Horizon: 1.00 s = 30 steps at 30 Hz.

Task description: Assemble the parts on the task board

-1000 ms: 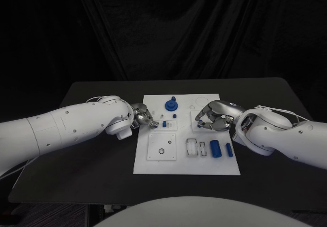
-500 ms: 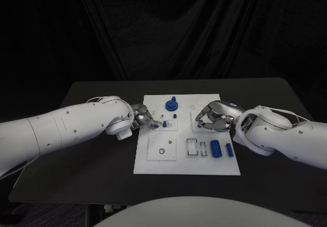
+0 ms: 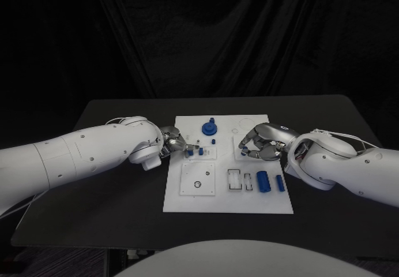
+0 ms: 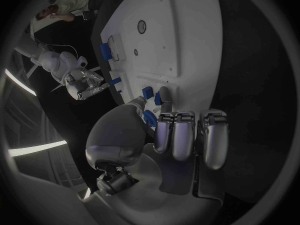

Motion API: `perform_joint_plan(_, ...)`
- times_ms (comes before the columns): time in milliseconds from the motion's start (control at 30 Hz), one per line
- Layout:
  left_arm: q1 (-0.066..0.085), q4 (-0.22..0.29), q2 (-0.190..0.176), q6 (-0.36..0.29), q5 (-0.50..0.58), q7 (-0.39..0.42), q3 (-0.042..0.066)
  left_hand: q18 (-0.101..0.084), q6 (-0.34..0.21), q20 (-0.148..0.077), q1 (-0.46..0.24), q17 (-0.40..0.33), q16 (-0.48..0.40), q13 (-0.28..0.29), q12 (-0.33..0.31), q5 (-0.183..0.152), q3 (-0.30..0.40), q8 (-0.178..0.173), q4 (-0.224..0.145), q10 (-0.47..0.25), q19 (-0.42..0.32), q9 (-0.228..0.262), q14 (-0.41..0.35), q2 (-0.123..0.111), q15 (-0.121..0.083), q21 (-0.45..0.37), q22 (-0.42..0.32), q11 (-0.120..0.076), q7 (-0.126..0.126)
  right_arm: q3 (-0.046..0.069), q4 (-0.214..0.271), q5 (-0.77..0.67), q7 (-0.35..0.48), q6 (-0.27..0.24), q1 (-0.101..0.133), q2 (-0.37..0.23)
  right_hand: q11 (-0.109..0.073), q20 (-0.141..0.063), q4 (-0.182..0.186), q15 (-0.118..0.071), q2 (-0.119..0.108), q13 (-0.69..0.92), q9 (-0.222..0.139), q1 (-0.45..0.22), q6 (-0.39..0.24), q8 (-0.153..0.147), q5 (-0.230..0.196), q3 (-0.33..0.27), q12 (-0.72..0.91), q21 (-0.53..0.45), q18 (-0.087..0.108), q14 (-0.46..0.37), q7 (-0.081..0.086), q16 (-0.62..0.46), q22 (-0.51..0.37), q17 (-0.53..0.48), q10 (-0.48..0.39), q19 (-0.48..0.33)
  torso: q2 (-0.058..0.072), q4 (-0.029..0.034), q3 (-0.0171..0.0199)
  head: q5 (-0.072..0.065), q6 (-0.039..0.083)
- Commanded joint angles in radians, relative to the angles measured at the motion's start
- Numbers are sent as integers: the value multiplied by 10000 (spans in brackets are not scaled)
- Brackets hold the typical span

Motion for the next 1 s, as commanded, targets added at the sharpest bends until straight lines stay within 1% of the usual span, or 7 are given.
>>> perform_joint_plan(33, -97, -82, -12, 101, -83, -182, -72, -138, -227, 69, 249, 1635, -34, 2474, -28, 792, -141, -122, 1, 897, 1050, -33, 649, 187, 68, -34, 2634, 63, 195, 6, 5, -8, -207, 64, -28, -4, -7, -4, -15, 19, -28, 764, -12, 37, 10, -37, 31, 62, -66, -46, 95, 410, 9, -60, 1308, 18, -70, -96, 1, -1, 1, -1, 1)
perform_joint_plan(200, -105, -82, -17, 54, -83, -50, -72, -138, -222, 86, 510, 1639, -29, 2475, -27, 2093, -222, -160, 2, 896, 1050, -74, 646, 354, 61, -34, 2634, 54, 186, 6, 2, -8, -214, 78, -28, -3, -7, -4, -15, 19, -28, 764, -12, 37, 10, -37, 31, 62, -66, -46, 95, 410, 9, -60, 1308, 18, -70, -96, 3, 1, 0, 13, 1)
perform_joint_plan(233, -106, -81, -17, 52, -83, -37, -72, -138, -200, 87, 689, 1636, -29, 2478, -22, 2709, -171, -163, -10, 898, 1050, -86, 644, 391, 50, -34, 2634, 41, 170, 6, 2, -8, -214, 79, -28, -2, -7, -4, -15, 19, -28, 764, -12, 37, 10, -37, 31, 62, -66, -46, 95, 410, 9, -60, 1308, 18, -70, -96, 2, 0, 0, 16, 1)
perform_joint_plan(333, -110, -82, -15, 37, -82, 21, -72, -138, -172, 87, 924, 1648, -21, 2479, -21, 3252, -64, -160, -17, 899, 1050, -97, 648, 392, 36, -34, 2634, 18, 147, 6, 2, -8, -216, 87, -29, 0, -7, -4, -15, 19, -28, 764, -12, 37, 10, -37, 31, 62, -66, -46, 95, 410, 9, -60, 1308, 18, -70, -96, 2, 1, 1, 22, 1)
perform_joint_plan(500, -114, -122, -10, -25, -83, 128, -72, -138, -19, 44, 1718, 1689, 1, 2483, -16, 4738, 588, 143, -78, 901, 1050, 116, 663, 208, -75, -34, 2634, -104, 3, 6, 3, -8, -226, 105, -29, -5, -4, -2, -14, 22, -28, 758, -16, 27, 10, -40, 31, 76, -71, -88, 102, 403, 11, -76, 1298, -1, -74, -108, 2, 1, 0, 24, 1)
perform_joint_plan(667, -117, -171, -15, -58, -83, 172, -72, -138, 5, 28, 1847, 1689, 1, 2480, -20, 4943, 893, 474, -21, 898, 1050, 398, 664, 39, -117, -34, 2634, -162, -57, 6, 3, 49, -229, 115, -30, -6, -4, -2, -14, 22, -28, 758, -16, 27, 10, -40, 31, 76, -71, -88, 102, 403, 11, -76, 1298, -1, -74, -108, 2, 0, 0, 8, 1)
perform_joint_plan(1000, -119, -229, -3, -158, -83, 283, -72, -138, -48, 14, 1920, 1697, 6, 2484, -15, 5018, 1103, 676, -38, 902, 1050, 587, 668, -54, -147, -34, 2634, -196, -94, 6, -20, 96, -244, 162, -31, 23, -4, -1, -16, 22, -27, 753, -16, 25, 13, -40, 31, 81, -75, -95, 103, 401, 10, -80, 1297, -5, -79, -109, 2, 0, 0, 33, 1)
